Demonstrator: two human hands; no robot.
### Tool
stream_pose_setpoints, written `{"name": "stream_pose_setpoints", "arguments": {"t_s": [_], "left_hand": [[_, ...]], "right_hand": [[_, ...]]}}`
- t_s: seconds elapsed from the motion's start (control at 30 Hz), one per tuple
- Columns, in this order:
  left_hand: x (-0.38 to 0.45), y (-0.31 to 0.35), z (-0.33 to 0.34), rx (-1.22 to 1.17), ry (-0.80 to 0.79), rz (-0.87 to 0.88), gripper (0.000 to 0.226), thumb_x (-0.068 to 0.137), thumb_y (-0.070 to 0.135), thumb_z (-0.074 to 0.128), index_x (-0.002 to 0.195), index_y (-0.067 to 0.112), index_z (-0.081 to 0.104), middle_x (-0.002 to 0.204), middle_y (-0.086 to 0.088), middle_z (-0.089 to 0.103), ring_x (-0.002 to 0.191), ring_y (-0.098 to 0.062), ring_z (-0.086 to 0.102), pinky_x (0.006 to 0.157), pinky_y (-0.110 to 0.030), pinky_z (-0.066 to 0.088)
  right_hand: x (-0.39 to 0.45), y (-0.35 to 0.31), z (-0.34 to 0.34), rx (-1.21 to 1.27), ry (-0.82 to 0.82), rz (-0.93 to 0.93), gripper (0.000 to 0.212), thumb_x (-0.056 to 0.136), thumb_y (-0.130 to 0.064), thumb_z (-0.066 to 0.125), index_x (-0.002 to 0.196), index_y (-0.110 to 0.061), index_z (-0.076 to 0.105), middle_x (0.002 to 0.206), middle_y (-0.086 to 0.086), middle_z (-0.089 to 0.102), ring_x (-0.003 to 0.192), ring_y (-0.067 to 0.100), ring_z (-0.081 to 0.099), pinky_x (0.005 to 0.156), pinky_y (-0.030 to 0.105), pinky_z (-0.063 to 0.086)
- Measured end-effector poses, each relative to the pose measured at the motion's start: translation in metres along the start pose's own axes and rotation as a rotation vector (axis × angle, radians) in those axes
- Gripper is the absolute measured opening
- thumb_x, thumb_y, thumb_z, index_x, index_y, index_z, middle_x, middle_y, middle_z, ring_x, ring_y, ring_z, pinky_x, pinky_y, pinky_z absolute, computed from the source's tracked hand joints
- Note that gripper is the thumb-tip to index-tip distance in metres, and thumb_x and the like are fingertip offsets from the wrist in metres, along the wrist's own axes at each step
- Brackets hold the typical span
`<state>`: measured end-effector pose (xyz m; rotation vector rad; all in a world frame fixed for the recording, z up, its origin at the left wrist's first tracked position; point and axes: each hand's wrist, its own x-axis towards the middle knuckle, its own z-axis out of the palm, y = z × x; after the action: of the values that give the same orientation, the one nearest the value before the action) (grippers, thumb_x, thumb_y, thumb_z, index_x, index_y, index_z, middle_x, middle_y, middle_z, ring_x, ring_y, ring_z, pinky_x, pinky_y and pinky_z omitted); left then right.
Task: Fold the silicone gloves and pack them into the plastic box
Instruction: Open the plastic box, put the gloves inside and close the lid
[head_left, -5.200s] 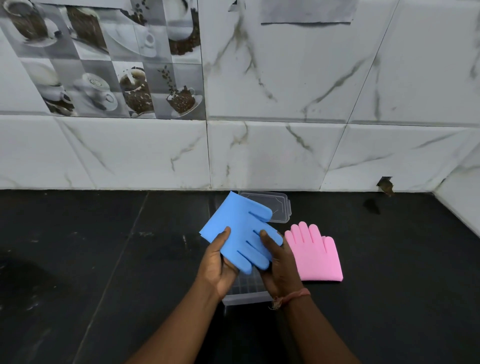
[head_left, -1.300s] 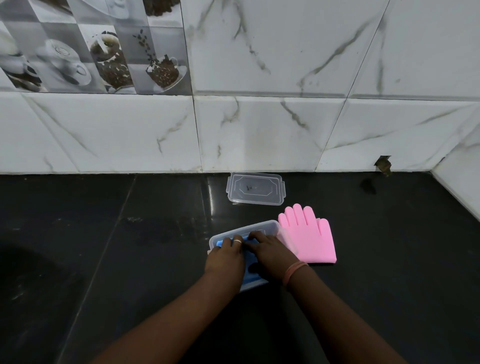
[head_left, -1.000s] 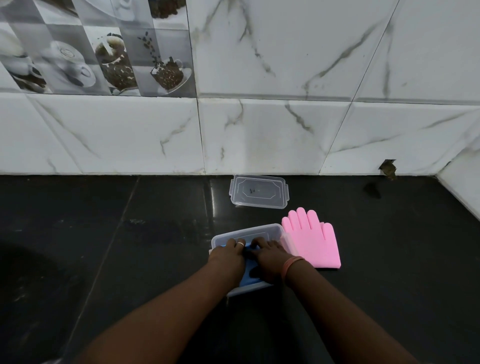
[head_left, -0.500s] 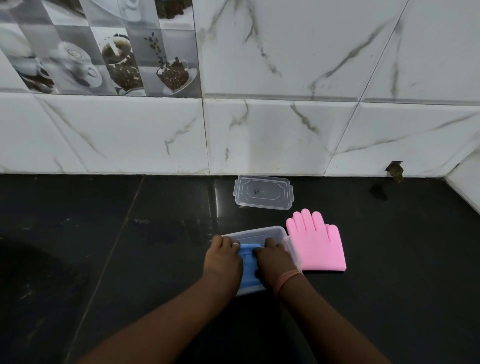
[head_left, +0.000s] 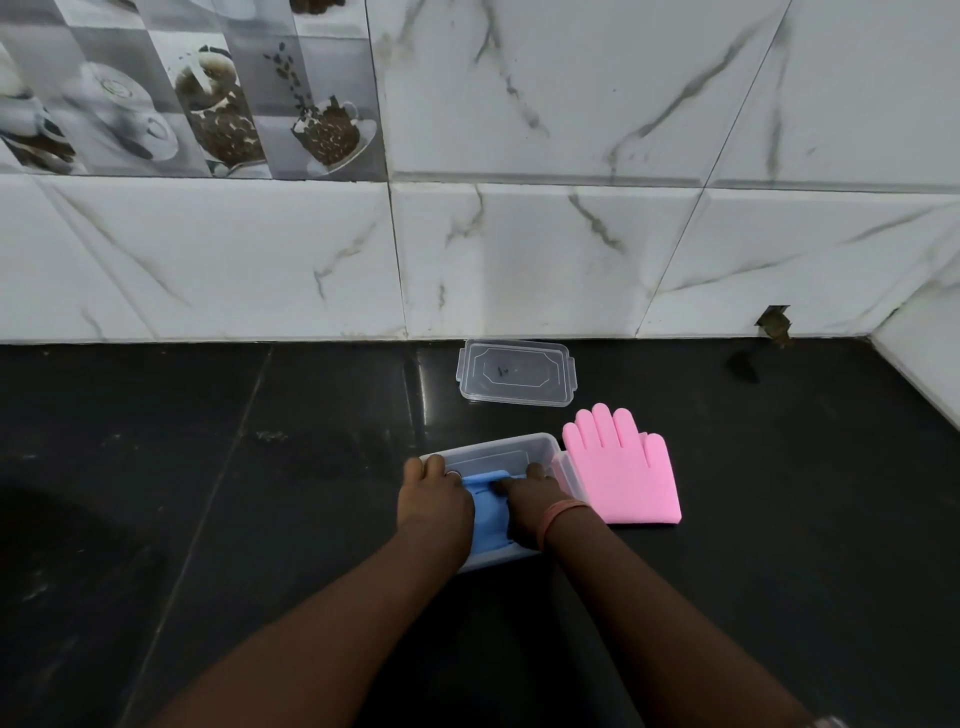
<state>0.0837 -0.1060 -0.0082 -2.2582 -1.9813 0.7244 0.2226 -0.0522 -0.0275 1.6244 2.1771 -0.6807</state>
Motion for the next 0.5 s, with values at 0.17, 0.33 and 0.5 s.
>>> {"name": "stream_pose_setpoints", "arguments": {"t_s": [0.17,0.33,0.5], "left_hand": [[0.002,0.000,-0.003,-0.014,-0.007,-0.003,0.043,0.088,0.042,0.064,0.127,0.025,0.065,0.132,0.000,0.059,0.130,-0.031,0.039,0.105,-0.049,0.025],[0.005,-0.015,-0.010,-0.156,0.110,-0.029,0.036,0.084,0.032,0.068,0.119,0.024,0.066,0.122,0.000,0.063,0.123,-0.029,0.049,0.106,-0.047,0.029],[0.011,-0.028,-0.031,-0.342,0.312,-0.106,0.033,0.081,0.007,0.055,0.103,0.026,0.071,0.106,-0.002,0.069,0.105,-0.028,0.060,0.091,-0.042,0.038]], "right_hand": [[-0.006,-0.005,-0.003,0.018,0.054,0.011,0.061,0.087,-0.015,0.065,0.144,-0.028,0.048,0.152,0.017,0.029,0.123,0.036,0.054,0.111,0.042,0.044],[-0.018,-0.005,-0.008,0.191,0.300,-0.064,0.038,0.088,-0.013,0.064,0.125,-0.017,0.065,0.132,0.010,0.050,0.107,0.029,0.064,0.098,0.036,0.051],[-0.032,0.006,-0.031,0.651,0.855,-0.025,0.013,0.091,-0.011,0.062,0.091,-0.012,0.075,0.093,0.007,0.074,0.088,0.024,0.068,0.081,0.034,0.053]]}}
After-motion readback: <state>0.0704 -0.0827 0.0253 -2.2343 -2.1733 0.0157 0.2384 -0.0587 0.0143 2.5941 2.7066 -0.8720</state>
